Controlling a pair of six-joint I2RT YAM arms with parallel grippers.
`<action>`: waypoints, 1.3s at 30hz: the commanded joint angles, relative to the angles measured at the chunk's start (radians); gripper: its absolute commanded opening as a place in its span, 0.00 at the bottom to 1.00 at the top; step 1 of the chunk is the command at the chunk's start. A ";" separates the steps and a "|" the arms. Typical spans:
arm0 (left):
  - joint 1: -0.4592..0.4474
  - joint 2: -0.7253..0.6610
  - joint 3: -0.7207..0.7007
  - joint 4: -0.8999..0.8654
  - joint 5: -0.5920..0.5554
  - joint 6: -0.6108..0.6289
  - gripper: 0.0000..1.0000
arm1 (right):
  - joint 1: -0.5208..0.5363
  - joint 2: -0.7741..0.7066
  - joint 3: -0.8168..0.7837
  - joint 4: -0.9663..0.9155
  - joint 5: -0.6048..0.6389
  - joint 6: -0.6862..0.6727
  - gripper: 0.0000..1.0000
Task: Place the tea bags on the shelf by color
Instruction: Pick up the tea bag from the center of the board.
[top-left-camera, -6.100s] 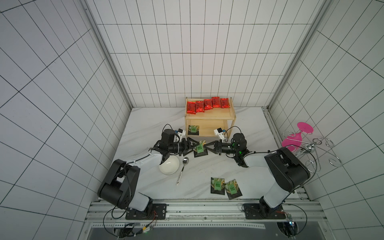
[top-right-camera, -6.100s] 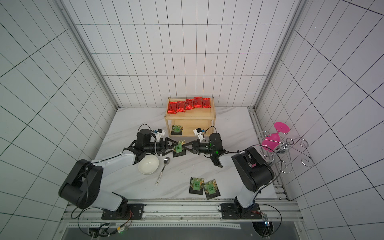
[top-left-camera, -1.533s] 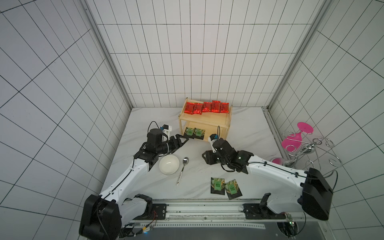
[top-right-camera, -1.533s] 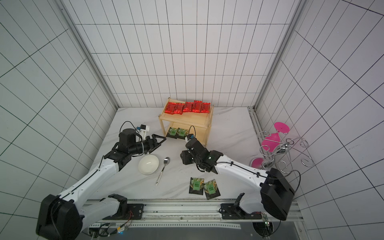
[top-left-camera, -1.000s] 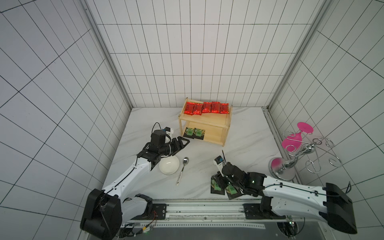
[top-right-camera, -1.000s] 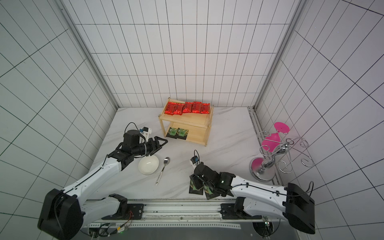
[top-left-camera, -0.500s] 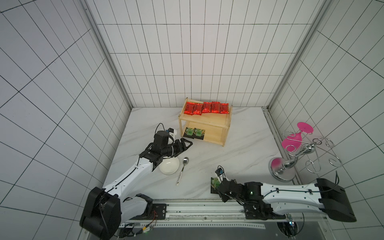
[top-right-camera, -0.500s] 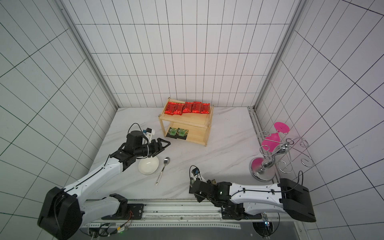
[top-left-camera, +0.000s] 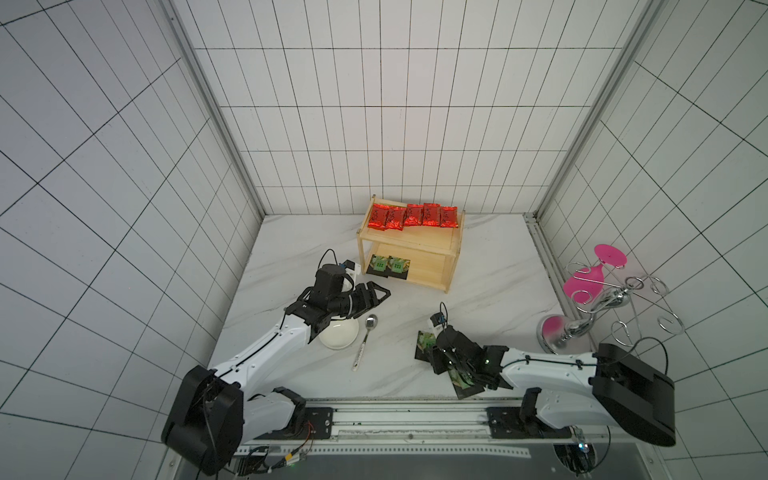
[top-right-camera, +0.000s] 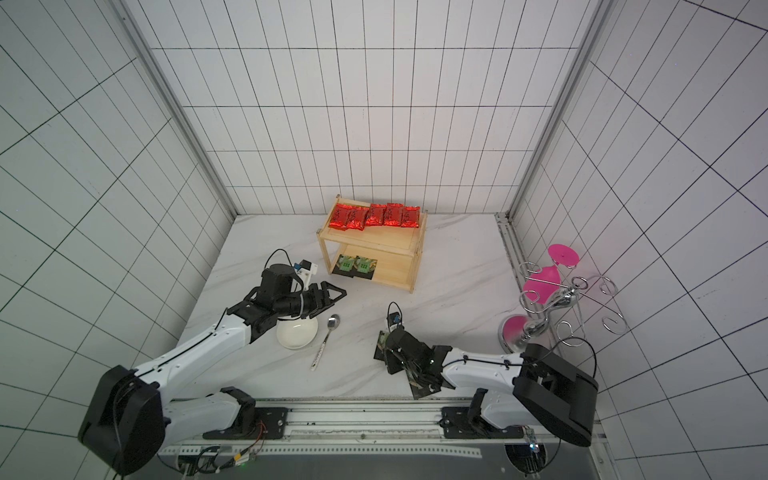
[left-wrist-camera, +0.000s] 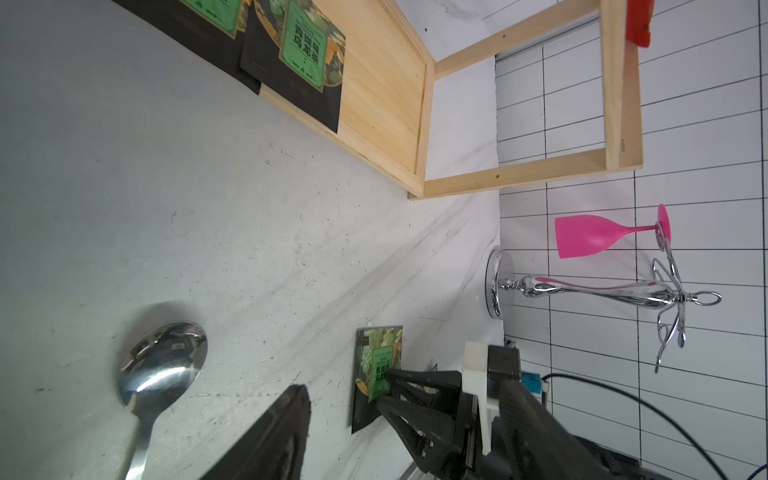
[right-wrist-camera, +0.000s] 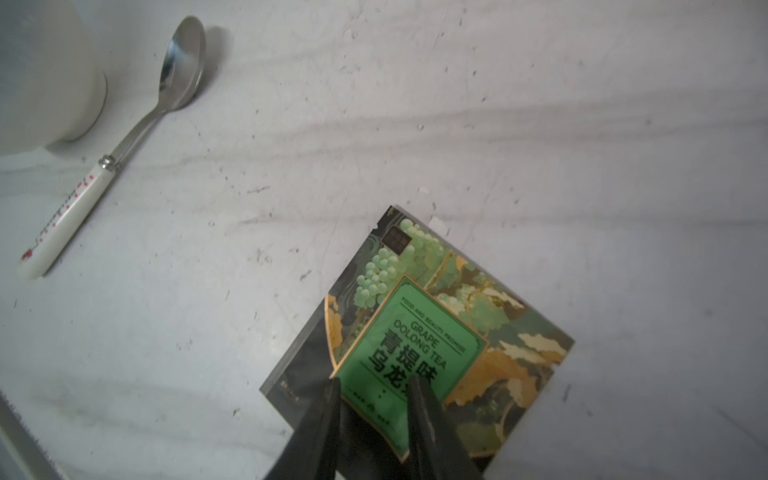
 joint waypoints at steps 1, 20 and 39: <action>-0.062 0.060 0.015 0.011 0.013 0.058 0.75 | -0.083 0.090 0.045 -0.004 -0.094 -0.129 0.31; -0.303 0.561 0.229 0.138 0.062 0.103 0.44 | -0.484 -0.144 -0.188 0.262 -0.557 0.229 0.35; -0.281 0.642 0.136 0.227 0.021 0.081 0.40 | -0.587 0.190 -0.219 0.614 -0.727 0.421 0.34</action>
